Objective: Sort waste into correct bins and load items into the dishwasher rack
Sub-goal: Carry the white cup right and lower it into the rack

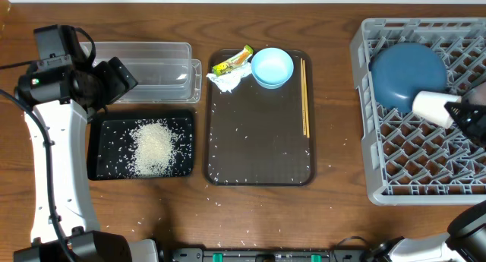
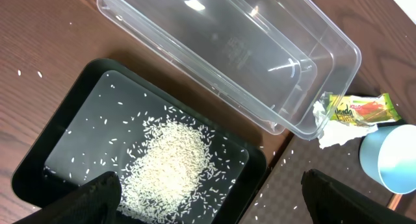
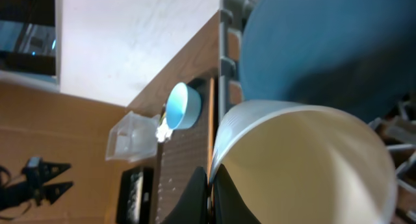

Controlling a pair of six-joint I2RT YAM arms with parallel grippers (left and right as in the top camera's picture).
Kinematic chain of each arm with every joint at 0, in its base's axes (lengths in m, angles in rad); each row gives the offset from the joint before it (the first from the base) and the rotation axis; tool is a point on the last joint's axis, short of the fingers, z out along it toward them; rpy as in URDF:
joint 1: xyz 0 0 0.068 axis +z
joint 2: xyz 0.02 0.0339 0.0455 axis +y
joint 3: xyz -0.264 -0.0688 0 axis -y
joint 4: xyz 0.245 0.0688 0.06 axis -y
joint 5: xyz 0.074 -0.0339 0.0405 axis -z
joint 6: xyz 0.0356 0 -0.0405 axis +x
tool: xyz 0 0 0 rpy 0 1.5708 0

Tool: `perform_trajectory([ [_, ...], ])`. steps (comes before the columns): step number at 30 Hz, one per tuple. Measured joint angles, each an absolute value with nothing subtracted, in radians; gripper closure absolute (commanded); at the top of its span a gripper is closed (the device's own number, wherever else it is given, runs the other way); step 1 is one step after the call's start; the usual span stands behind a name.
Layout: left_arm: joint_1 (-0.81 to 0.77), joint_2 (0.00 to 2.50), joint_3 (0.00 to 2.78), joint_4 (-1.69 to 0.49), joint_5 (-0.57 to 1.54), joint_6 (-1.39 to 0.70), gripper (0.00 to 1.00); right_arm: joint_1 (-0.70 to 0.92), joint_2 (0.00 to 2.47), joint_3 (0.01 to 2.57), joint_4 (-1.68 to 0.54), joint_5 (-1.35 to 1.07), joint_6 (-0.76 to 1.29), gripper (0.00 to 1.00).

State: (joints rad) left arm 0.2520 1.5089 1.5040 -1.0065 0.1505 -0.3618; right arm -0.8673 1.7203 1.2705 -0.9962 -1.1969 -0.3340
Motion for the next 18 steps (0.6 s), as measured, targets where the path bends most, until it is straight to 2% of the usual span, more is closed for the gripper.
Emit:
perform_trajectory([
  [9,0.252,1.509,1.504,-1.007,0.15,-0.362,0.08,-0.867,1.72,1.148,-0.741,-1.257,-0.194,0.99],
  [18,0.252,1.509,1.504,-1.007,0.15,-0.362,0.08,-0.868,1.723,1.092,-0.689,-1.288,-0.134,0.99],
])
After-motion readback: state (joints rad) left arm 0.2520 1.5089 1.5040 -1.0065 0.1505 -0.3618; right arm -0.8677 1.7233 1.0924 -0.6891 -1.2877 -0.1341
